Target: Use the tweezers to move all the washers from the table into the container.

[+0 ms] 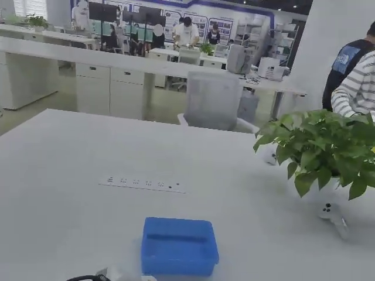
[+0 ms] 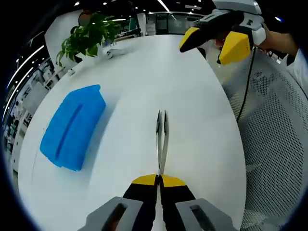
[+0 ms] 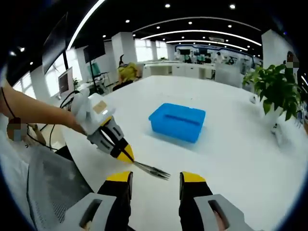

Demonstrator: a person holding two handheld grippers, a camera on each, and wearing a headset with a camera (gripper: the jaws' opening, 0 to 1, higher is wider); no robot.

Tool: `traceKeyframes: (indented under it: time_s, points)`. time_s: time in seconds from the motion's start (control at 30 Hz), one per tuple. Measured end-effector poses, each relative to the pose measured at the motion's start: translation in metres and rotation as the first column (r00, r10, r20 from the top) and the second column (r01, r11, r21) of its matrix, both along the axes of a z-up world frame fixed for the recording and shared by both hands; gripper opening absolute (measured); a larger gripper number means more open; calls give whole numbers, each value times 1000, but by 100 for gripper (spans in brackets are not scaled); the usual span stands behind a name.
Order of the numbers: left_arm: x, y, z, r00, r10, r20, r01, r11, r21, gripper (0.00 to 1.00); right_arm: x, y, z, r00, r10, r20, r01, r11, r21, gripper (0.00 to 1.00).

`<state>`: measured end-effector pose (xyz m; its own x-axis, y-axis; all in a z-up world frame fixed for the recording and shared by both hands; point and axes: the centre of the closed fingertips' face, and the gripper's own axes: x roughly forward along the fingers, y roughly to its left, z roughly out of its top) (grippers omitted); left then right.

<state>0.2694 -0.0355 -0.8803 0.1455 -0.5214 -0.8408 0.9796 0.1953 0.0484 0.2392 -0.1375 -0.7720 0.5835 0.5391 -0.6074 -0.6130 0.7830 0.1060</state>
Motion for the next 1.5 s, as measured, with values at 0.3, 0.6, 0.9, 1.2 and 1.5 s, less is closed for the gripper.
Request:
traceKeyframes:
  time_s: [0.3, 0.6, 0.9, 1.2, 1.5]
  points:
    - [7, 15, 26, 972, 233, -13, -233, 968, -91, 10, -6, -17, 19, 993, -96, 64, 93, 994, 56, 55]
    - [1, 38, 87, 858, 509, -61, -498, 800, -335, 53, 0, -31, 24, 981, -172, 95, 161, 981, 111, 74]
    - [-20, 61, 121, 746, 661, -74, -616, 645, -452, 81, 1, -34, 23, 984, -142, 111, 133, 988, 84, 82]
    - [-32, 85, 153, 628, 778, -9, -657, 524, -543, 99, 5, -44, 23, 976, -171, 132, 162, 984, 76, 99]
    - [-41, 101, 146, 559, 829, 27, -706, 493, -508, 99, 8, -53, 23, 969, -208, 136, 196, 976, 93, 99]
